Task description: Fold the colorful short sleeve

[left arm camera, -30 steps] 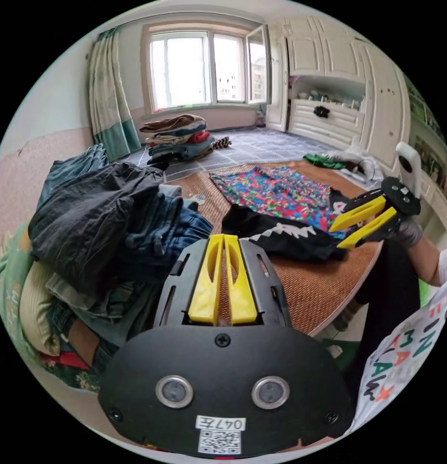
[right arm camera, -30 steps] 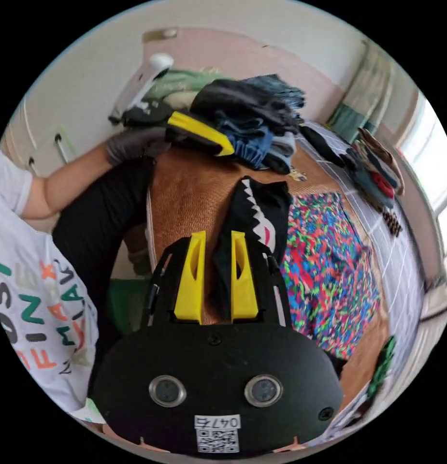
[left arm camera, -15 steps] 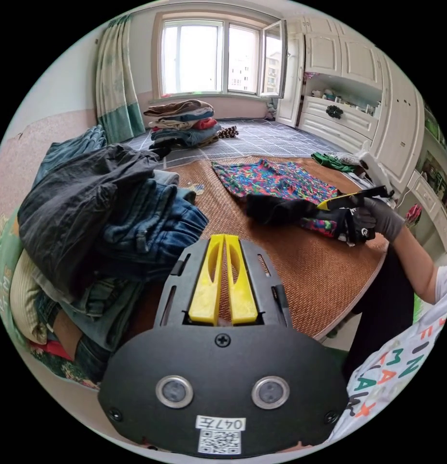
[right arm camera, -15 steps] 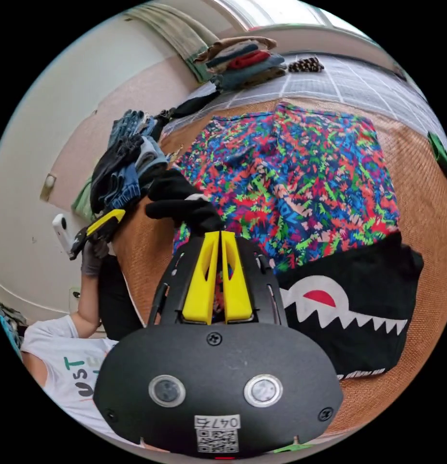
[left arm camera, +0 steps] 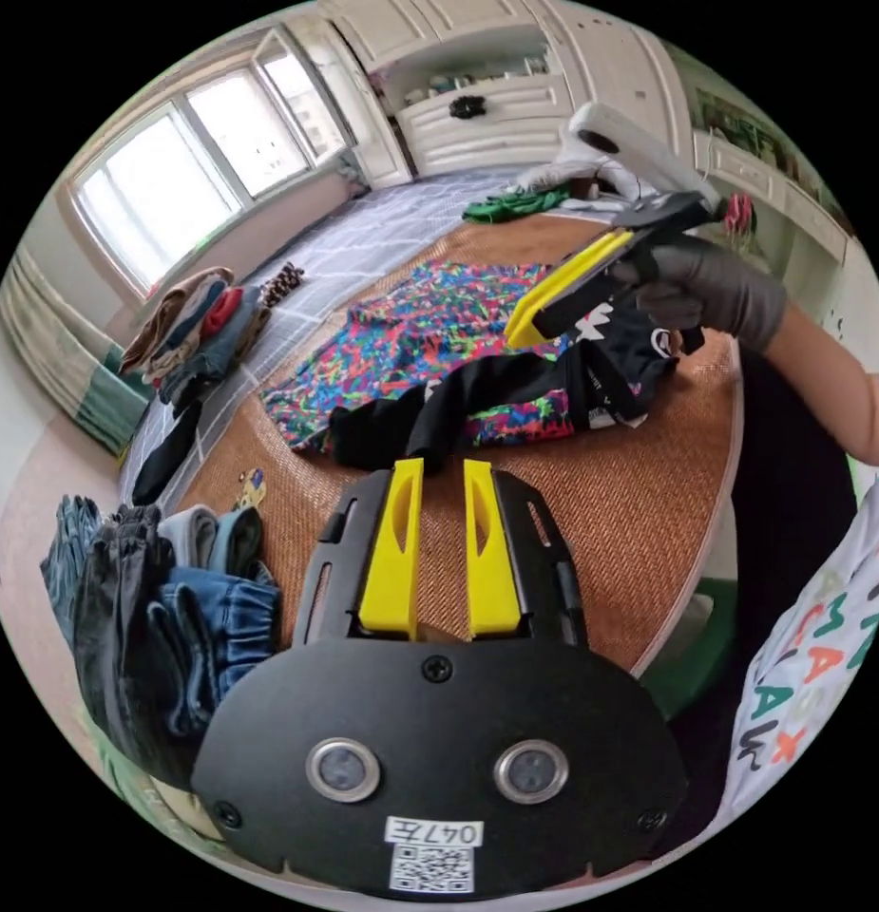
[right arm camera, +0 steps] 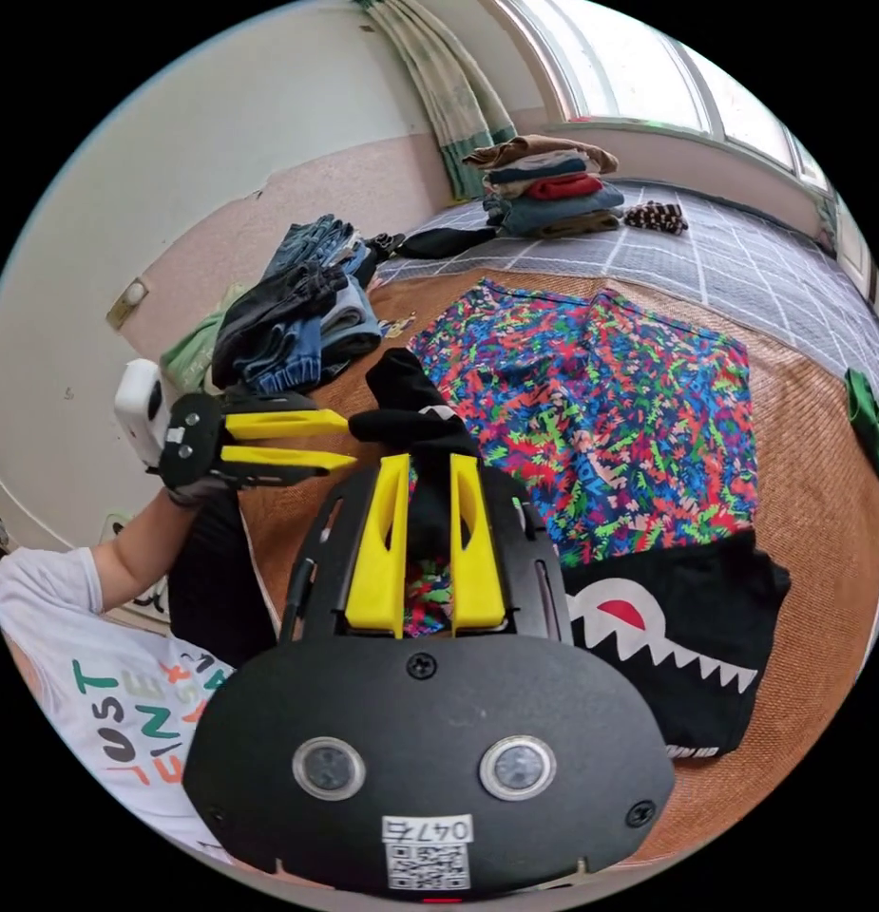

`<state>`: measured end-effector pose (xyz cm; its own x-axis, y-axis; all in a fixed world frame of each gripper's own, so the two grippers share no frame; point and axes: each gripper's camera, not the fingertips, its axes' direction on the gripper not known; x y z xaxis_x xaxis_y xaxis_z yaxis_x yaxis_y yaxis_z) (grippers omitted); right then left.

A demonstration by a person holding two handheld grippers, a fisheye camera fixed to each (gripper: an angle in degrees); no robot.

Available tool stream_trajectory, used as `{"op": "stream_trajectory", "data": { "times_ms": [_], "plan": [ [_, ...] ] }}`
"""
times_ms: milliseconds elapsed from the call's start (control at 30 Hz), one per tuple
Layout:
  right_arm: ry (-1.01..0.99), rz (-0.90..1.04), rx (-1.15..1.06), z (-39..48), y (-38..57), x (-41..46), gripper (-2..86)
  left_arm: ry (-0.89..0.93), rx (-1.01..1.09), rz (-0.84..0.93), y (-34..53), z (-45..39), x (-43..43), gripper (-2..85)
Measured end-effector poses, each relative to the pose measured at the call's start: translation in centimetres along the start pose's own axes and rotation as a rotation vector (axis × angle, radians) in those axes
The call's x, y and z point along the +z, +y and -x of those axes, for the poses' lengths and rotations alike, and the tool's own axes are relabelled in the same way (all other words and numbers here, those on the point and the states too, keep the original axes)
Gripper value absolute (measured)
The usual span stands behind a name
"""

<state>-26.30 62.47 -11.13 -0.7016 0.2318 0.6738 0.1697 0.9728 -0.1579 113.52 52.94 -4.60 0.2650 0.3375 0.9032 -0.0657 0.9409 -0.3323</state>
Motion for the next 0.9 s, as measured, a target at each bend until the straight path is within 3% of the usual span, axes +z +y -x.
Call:
{"op": "stream_trajectory", "data": {
  "times_ms": [233,433,567,700,900],
  "plan": [
    [-0.067,-0.073,0.062,-1.9,1.4,-2.3,0.9,-0.052,-0.182,-0.043,-2.3,1.7,3.4,1.0],
    [-0.107,-0.049,0.021,-1.4,1.5,-2.9,0.9,0.414,-0.098,0.005,-2.6,10.2,0.1,-0.6],
    [-0.172,0.046,-0.117,2.0,0.7,-1.2,0.9,0.579,-0.074,0.24,-1.0,17.5,0.1,-0.7],
    [-0.115,0.161,-0.275,6.0,0.4,0.9,0.9,0.487,-0.076,0.536,-0.7,19.7,3.4,-0.5],
    [-0.061,0.384,-0.459,10.8,1.1,4.9,0.9,0.297,0.026,0.721,-0.7,14.7,6.6,2.9]
  ]
}}
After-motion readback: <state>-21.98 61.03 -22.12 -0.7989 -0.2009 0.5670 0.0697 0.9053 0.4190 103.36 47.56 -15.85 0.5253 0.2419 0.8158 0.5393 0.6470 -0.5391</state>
